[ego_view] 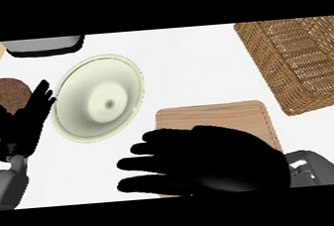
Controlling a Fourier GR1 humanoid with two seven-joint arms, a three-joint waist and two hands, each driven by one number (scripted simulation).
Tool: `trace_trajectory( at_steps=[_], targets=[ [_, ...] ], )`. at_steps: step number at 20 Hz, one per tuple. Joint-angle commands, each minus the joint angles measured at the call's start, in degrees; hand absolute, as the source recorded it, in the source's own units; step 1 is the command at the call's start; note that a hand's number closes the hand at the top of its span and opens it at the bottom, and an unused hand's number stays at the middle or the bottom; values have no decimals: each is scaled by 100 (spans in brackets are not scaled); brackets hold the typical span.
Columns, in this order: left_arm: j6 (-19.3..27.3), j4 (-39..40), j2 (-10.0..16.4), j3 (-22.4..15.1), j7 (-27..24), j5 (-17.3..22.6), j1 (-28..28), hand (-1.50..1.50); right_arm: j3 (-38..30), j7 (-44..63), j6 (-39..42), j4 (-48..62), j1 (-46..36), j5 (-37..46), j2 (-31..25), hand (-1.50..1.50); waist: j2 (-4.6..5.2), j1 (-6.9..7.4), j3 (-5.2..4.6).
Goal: Pick the bell pepper from the cutting board and place it in the basket
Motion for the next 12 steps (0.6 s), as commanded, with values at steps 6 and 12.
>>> trace_trajectory(
  at_steps=[6,12],
  targets=[
    [-108,-17,-105,156,-227,-6,255,0,-1145,1734,2140,155,-1441,-1365,-639,-150,26,59,5],
    [101,-509,-106,86,360,-220,99,0,-1561,1769,3146,754,-1730,-2329,-961,-150,38,73,17]
  ],
)
